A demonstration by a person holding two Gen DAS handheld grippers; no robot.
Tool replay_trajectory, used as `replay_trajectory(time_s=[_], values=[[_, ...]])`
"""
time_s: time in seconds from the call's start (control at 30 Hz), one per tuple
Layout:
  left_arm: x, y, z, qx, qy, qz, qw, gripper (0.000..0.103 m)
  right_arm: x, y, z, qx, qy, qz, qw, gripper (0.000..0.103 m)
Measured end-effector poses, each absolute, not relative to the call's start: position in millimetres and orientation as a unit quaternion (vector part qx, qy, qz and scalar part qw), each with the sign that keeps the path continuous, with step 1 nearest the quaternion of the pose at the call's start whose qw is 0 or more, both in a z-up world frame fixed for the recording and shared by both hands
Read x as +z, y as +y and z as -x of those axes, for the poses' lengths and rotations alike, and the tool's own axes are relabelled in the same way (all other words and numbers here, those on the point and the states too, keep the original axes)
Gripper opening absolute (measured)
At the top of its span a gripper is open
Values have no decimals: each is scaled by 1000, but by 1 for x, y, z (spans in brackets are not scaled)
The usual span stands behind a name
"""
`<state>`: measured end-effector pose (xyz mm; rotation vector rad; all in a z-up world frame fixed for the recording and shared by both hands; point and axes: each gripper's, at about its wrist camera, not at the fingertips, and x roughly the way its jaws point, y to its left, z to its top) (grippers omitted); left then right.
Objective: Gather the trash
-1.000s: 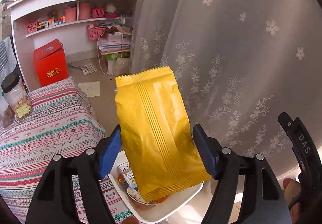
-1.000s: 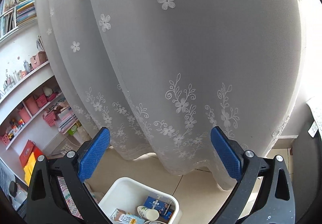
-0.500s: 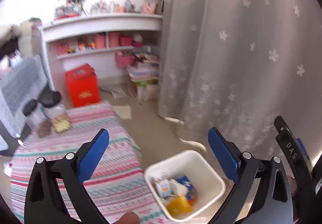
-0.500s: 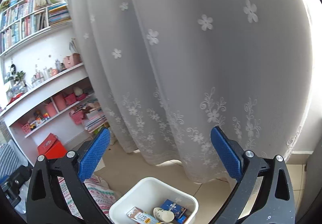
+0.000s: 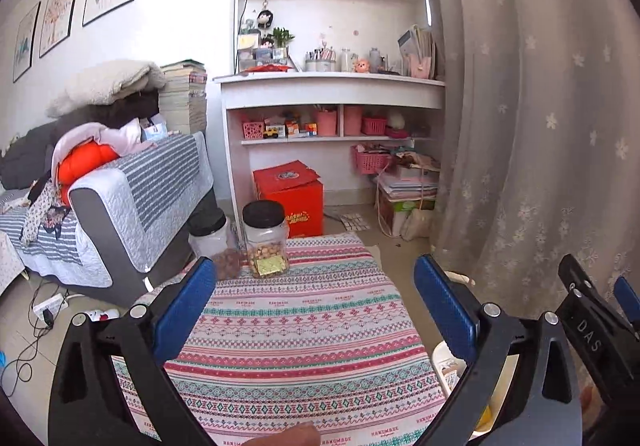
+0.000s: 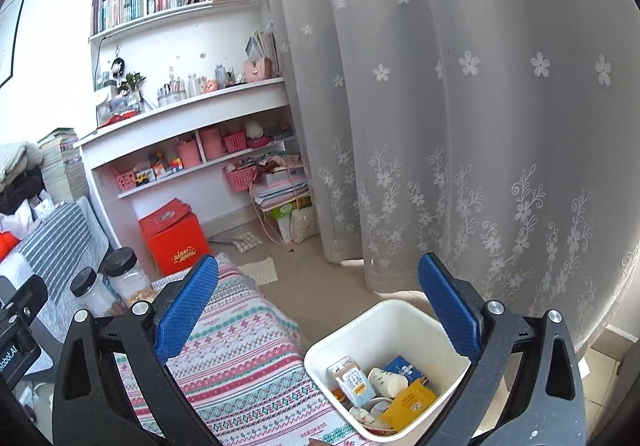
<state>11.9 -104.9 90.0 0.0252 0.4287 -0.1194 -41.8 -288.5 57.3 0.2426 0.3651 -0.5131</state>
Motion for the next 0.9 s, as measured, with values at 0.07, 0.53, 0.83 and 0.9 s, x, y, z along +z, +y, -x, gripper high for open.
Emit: replay_trajectory(time_s=[0.07, 0.53, 0.83, 0.9], values=[[77, -87, -13, -44, 215, -1, 976, 96, 47, -276, 33, -242, 198, -108, 944, 96], [26, -33, -44, 1, 280, 12, 960, 96, 22, -231, -1, -213, 220, -59, 950, 96], [23, -35, -49, 0, 283, 12, 959, 96, 16, -225, -5, -202, 226, -47, 952, 96], [22, -37, -49, -1, 285, 11, 958, 96, 17, -226, -3, -201, 224, -46, 953, 96]])
